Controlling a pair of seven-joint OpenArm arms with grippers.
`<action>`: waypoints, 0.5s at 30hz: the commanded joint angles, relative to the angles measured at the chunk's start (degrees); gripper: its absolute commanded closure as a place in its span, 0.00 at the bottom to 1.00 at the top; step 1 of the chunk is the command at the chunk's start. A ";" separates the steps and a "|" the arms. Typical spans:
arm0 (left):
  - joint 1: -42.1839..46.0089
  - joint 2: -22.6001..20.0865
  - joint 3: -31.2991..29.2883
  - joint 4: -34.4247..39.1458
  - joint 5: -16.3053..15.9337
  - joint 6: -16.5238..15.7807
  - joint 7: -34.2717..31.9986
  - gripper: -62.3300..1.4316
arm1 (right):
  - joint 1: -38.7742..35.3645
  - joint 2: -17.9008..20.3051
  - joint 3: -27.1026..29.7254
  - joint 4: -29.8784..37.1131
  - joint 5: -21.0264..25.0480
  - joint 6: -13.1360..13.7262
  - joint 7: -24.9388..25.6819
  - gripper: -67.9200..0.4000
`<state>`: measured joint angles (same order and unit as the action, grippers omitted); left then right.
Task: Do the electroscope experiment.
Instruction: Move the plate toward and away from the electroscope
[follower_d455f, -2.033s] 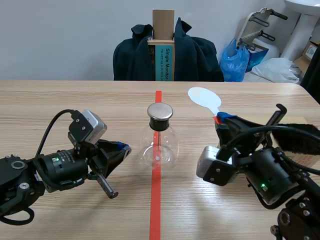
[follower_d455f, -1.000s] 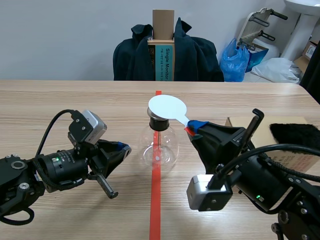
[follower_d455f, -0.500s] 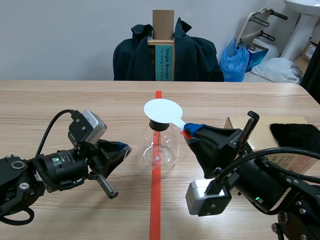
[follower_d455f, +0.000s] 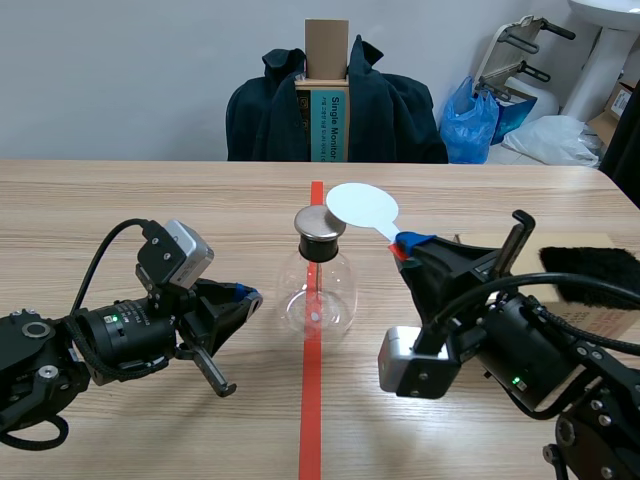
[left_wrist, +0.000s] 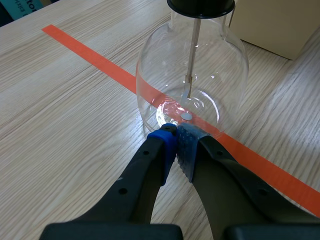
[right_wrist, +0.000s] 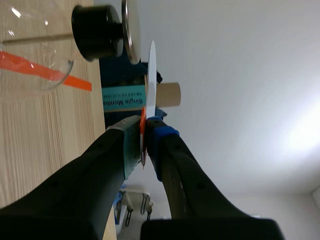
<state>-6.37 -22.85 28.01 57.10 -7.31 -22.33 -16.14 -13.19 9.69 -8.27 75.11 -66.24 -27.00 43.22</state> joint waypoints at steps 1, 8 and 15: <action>-0.28 0.28 -0.22 1.73 -0.55 0.11 -0.76 0.93 | 0.98 0.31 0.44 1.07 0.61 -0.59 -1.42 0.98; -0.28 0.28 -0.22 1.73 -0.55 0.11 -0.76 0.93 | 0.98 0.31 0.44 1.07 0.61 -0.59 -9.77 0.98; -0.28 0.28 -0.22 1.73 -0.55 0.11 -0.76 0.93 | 0.98 0.59 0.44 1.07 0.61 -0.42 -14.32 0.98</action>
<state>-6.37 -22.85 28.01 57.10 -7.31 -22.33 -16.14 -13.19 9.69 -8.27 75.11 -66.19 -26.96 29.02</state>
